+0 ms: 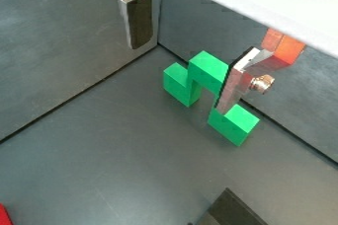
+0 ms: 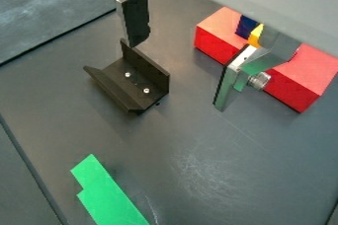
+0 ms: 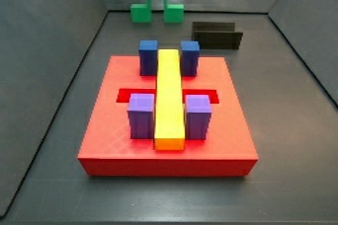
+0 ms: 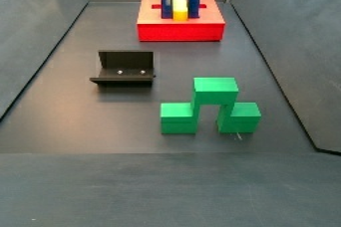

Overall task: Pick up the green object. Move up. Move to above the board. Insert the green object.
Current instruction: Pick up the green object.

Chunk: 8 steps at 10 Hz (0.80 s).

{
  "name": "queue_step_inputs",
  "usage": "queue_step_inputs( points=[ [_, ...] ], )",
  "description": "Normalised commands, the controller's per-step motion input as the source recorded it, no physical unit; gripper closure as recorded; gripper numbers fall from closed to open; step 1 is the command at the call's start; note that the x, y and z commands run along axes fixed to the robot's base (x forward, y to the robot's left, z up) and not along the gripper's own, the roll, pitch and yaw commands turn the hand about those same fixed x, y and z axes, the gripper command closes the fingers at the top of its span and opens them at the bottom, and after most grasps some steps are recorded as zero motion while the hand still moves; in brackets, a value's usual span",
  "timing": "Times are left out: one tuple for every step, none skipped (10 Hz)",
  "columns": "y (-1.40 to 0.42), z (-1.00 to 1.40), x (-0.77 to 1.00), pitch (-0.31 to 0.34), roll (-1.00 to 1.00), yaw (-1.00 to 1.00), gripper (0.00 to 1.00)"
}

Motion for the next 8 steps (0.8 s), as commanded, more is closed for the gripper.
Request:
queue_step_inputs(
  points=[
    [0.33, -0.04, 0.11, 0.037, 0.14, -0.10, 0.00],
    [0.67, -0.05, 0.00, 0.009, 0.08, -0.15, 0.00],
    [0.66, -0.09, 0.00, 0.000, 0.12, -0.17, 0.00],
    [0.57, -0.16, -0.07, 0.000, 0.19, -0.22, 0.00],
    [0.62, -0.25, -0.25, 0.000, 0.17, -0.24, 0.00],
    [0.60, -0.47, -0.48, -0.057, 0.11, -0.21, 0.00],
    [0.37, -0.61, -0.55, -0.071, 0.11, -0.18, 0.00],
    [0.32, -0.62, -0.51, -0.079, 0.11, -0.16, 0.00]
  ],
)
